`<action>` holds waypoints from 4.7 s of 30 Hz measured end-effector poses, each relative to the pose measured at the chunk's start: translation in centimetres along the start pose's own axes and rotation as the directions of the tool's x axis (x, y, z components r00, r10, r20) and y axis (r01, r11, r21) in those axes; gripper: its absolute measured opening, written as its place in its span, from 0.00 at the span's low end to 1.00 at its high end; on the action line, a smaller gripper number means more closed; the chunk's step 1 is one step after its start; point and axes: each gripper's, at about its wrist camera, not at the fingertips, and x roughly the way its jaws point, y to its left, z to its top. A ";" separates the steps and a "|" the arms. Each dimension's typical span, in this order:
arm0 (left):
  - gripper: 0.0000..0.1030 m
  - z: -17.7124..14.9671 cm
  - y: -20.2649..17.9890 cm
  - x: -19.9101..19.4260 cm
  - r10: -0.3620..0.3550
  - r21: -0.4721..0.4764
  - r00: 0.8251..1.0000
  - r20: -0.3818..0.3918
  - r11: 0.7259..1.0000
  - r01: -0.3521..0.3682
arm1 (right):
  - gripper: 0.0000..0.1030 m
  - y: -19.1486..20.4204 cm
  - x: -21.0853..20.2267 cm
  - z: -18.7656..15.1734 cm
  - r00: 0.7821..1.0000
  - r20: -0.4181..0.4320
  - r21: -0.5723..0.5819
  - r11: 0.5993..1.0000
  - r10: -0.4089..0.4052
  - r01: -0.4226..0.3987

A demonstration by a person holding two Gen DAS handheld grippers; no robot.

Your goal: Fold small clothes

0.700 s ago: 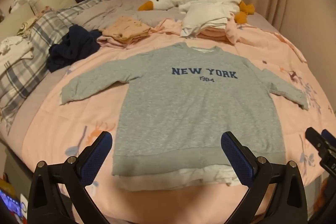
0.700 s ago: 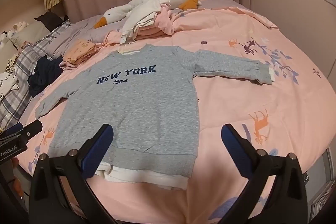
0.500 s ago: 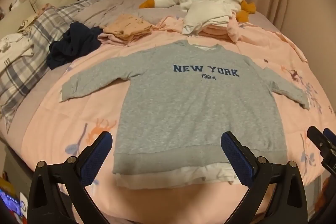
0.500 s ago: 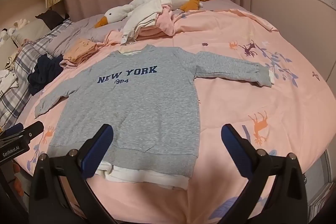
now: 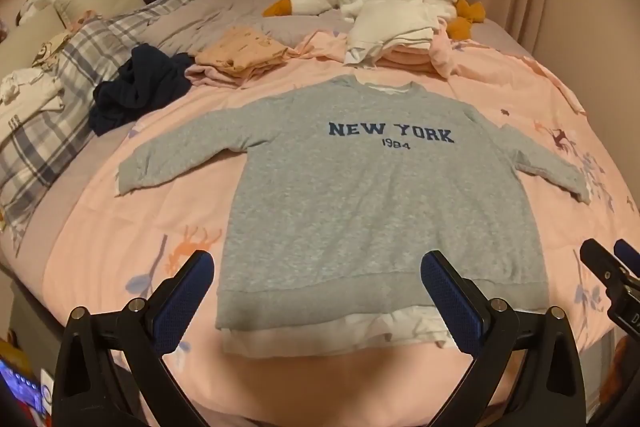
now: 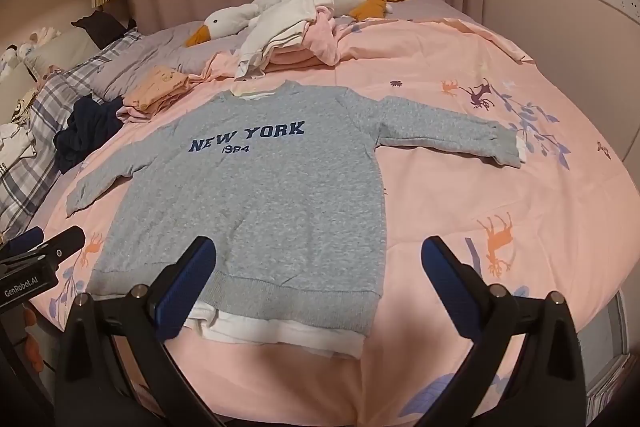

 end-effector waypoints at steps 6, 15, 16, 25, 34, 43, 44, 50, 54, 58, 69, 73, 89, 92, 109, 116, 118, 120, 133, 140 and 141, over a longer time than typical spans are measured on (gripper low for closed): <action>0.99 0.0 0.1 -0.2 -0.003 0.002 1.000 -0.001 1.000 0.003 | 1.00 0.1 0.0 -0.1 1.000 -0.002 -0.002 1.000 0.002 -0.002; 0.99 -0.1 0.2 -0.2 -0.007 0.002 1.000 -0.004 1.000 0.007 | 1.00 0.3 0.0 -0.3 1.000 -0.005 -0.013 1.000 0.005 -0.005; 0.99 -0.2 0.2 -0.1 -0.007 0.002 1.000 -0.006 1.000 0.007 | 1.00 0.4 0.0 -0.3 1.000 -0.006 -0.013 1.000 0.004 -0.004; 0.99 -0.3 0.2 0.0 -0.004 0.005 1.000 -0.007 1.000 0.004 | 1.00 0.3 0.0 -0.3 1.000 -0.005 -0.012 1.000 0.006 -0.006; 0.99 -0.3 0.2 0.2 -0.001 0.011 1.000 -0.017 1.000 0.001 | 1.00 0.3 0.1 -0.3 1.000 -0.007 -0.014 1.000 0.007 -0.007; 0.99 -0.2 0.1 0.3 0.007 0.014 1.000 -0.018 1.000 -0.007 | 1.00 0.6 0.0 -0.6 1.000 -0.010 -0.019 1.000 0.013 -0.013; 0.99 -0.2 0.1 0.3 0.009 0.013 1.000 -0.017 1.000 -0.009 | 1.00 0.7 0.1 -0.6 1.000 -0.011 -0.018 1.000 0.014 -0.015; 0.99 -0.3 0.4 0.2 0.016 0.002 1.000 -0.015 1.000 -0.016 | 1.00 0.6 0.1 -0.5 1.000 -0.013 -0.016 1.000 0.017 -0.017; 0.99 -0.4 0.5 0.2 0.018 0.002 1.000 -0.015 1.000 -0.018 | 1.00 0.5 0.2 -0.4 1.000 -0.016 -0.014 1.000 0.018 -0.018; 0.99 -0.4 0.4 0.2 0.016 0.001 1.000 -0.015 1.000 -0.016 | 1.00 0.5 0.2 -0.4 1.000 -0.017 -0.014 1.000 0.017 -0.018; 0.99 -0.2 0.5 0.4 0.011 0.002 1.000 -0.020 1.000 -0.011 | 1.00 0.8 0.5 -0.6 1.000 -0.020 -0.019 1.000 0.007 -0.007; 0.99 -0.1 0.4 0.5 0.012 0.005 1.000 -0.022 1.000 -0.012 | 1.00 0.7 0.6 -0.7 1.000 -0.027 -0.021 1.000 0.012 -0.012; 0.99 0.1 -0.4 1.7 0.014 0.025 0.999 -0.045 1.000 -0.013 | 1.00 -0.6 1.6 -0.5 0.999 -0.044 0.005 1.000 0.007 -0.006; 0.99 0.2 -0.5 1.9 0.011 0.027 0.999 -0.048 1.000 -0.010 | 1.00 -0.9 1.9 -0.5 0.999 -0.048 0.012 1.000 0.006 -0.006; 0.99 3.2 0.9 7.4 -0.368 -0.203 0.929 -0.043 0.914 0.352 | 1.00 -10.5 6.6 0.0 0.950 0.042 0.390 0.871 0.309 -0.300; 0.99 5.1 0.2 9.9 -0.405 -0.250 0.913 -0.052 0.890 0.380 | 0.98 -18.3 11.4 1.5 0.943 0.115 0.601 0.734 0.312 -0.317; 0.99 5.6 -0.1 10.7 -0.396 -0.251 0.916 -0.062 0.895 0.370 | 0.96 -20.4 12.9 2.2 0.951 0.124 0.651 0.700 0.284 -0.294; 0.99 6.0 -0.3 11.4 -0.391 -0.250 0.917 -0.071 0.897 0.363 | 0.93 -22.0 14.2 2.8 0.955 0.136 0.684 0.672 0.264 -0.284; 0.99 7.3 -2.5 14.9 -0.367 -0.200 0.920 -0.140 0.920 0.337 | 0.50 -30.0 19.3 4.8 0.984 0.159 0.836 0.518 0.080 -0.177; 0.99 7.3 -0.3 15.1 -0.345 -0.233 0.929 -0.134 0.922 0.309 | 0.18 -29.3 18.6 8.5 0.995 0.097 0.768 0.636 -0.005 -0.072; 0.99 7.2 0.3 15.1 -0.337 -0.246 0.932 -0.133 0.922 0.299 | 0.18 -28.5 18.2 9.6 0.995 0.102 0.739 0.670 -0.010 -0.069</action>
